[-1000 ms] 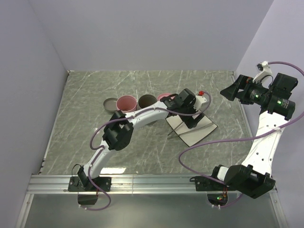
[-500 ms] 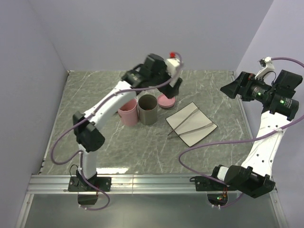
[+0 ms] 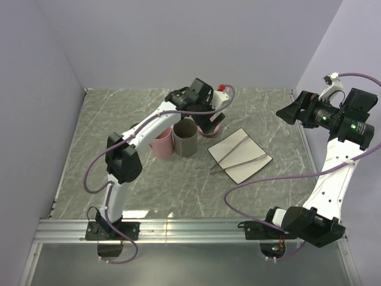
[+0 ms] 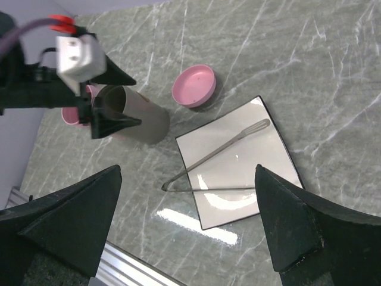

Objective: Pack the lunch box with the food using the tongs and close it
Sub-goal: Pick up the box lid from the center of the board.

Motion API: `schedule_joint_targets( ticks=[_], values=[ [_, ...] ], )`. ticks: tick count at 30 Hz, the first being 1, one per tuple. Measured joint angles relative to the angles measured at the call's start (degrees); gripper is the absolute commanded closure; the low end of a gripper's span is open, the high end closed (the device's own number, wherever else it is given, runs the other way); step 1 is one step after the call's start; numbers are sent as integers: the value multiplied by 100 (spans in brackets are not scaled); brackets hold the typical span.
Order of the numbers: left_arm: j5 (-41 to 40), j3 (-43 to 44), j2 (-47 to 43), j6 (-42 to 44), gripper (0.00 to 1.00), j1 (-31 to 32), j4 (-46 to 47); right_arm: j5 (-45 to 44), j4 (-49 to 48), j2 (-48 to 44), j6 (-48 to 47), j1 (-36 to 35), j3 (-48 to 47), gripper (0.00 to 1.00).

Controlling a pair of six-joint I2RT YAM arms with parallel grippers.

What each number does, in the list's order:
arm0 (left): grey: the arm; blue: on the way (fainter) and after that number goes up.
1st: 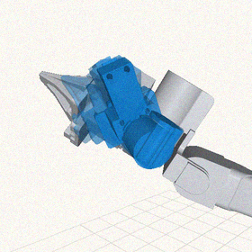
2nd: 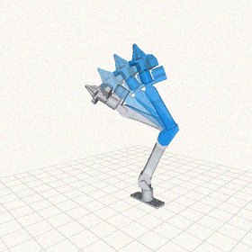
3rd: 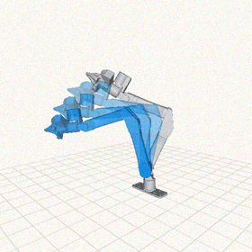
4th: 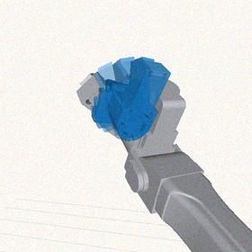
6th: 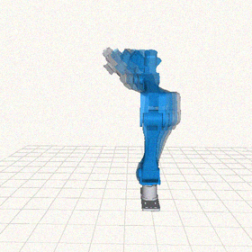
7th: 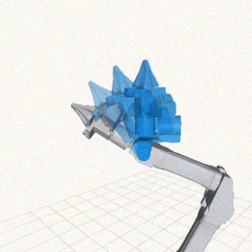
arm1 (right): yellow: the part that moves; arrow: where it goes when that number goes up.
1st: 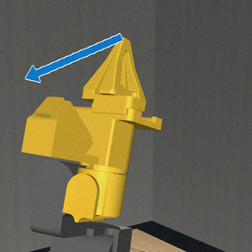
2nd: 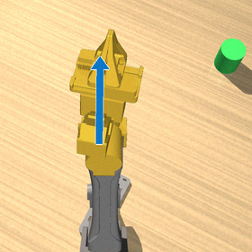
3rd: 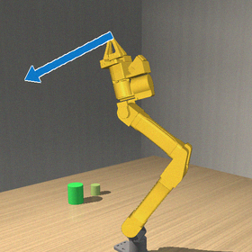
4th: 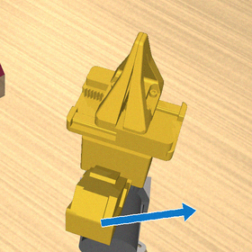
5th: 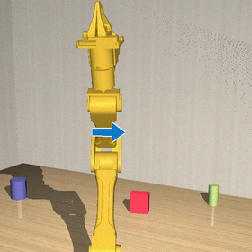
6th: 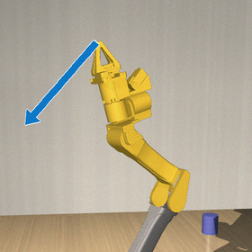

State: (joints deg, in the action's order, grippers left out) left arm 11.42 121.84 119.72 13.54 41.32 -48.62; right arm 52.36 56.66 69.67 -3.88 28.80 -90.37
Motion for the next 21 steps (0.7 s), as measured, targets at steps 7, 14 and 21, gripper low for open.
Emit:
schedule_joint_targets(
  ticks=[7, 14, 21],
  values=[
    [-197, 166, 566, 61, 13, -13, -70, -63, 162, 63, -144, -2, -2, 0],
    [-367, 251, 649, 57, 13, -15, 101, -245, 164, 153, -149, -72, 4, 0],
    [-286, 313, 942, 184, 18, -15, 313, -323, 166, 179, -153, -92, 81, 0]
  ],
)
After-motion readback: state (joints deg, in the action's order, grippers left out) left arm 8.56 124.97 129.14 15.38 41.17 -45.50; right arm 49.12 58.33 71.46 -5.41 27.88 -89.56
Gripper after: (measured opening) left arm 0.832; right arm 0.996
